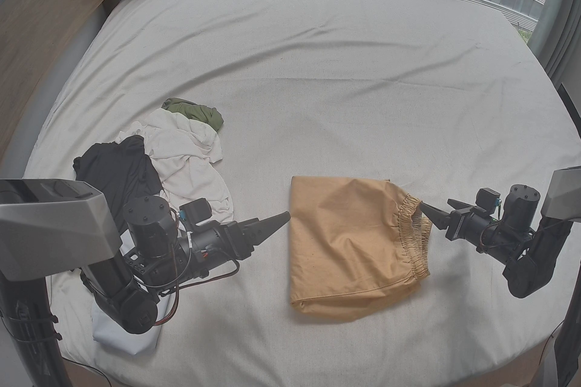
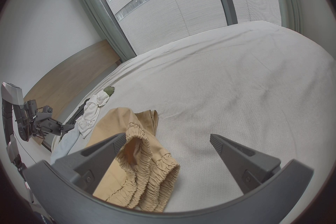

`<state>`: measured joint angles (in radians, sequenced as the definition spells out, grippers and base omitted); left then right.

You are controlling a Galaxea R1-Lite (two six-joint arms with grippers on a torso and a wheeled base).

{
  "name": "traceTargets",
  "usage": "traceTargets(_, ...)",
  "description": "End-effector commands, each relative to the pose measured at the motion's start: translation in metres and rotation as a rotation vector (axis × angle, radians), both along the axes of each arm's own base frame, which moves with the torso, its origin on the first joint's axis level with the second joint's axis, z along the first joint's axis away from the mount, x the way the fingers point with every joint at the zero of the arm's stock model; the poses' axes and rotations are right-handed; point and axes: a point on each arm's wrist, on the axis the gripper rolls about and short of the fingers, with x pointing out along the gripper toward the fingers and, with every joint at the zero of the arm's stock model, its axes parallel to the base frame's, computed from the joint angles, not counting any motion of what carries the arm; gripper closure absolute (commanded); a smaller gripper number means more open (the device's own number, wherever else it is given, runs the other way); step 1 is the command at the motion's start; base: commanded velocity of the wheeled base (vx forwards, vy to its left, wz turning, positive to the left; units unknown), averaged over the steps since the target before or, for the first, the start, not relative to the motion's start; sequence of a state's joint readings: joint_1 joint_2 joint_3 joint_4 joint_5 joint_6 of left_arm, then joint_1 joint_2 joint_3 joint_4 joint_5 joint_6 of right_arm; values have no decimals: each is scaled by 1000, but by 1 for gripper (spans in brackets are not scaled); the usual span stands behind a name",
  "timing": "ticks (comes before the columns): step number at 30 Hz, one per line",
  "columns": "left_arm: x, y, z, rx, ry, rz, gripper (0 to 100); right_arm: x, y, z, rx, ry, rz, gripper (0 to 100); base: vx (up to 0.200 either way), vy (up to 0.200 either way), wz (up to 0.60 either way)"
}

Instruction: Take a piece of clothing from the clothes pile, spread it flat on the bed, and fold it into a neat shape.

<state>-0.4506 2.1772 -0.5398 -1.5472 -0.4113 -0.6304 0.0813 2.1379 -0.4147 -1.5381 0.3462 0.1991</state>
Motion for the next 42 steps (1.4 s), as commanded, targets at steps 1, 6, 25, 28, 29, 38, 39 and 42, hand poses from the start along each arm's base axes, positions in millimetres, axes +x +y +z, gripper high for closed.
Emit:
traceTargets(1,0,0,0,-1,-1,0,0,-4,-1,6,-4,-14,-2,0,0,0,0)
traceTargets(6,0,0,1,-1,-2,0,0,-25,2,9,-7,9,100,0,0,0,0)
traceTargets(25,-1,-1,0,0,0,-3,0,-57,11,-26,-17,223,165,0,0,0,0)
traceTargets(28,-1,-1,0,0,0,-3,0,-58,11,-29,-17,239,166,0,0,0,0)
traceTargets(29,-1,-1,0,0,0,-3,0,-58,11,-31,-17,245,166,0,0,0,0)
traceTargets(38,-1,-1,-1,1,2,-3,0,-55,17,-43,-12,291,180,0,0,0,0)
traceTargets(39,-1,-1,-1,1,2,-3,0,-56,18,-45,-9,300,183,0,0,0,0)
traceTargets(42,-1,-1,-1,1,2,-3,0,-56,25,-50,5,329,201,0,0,0,0)
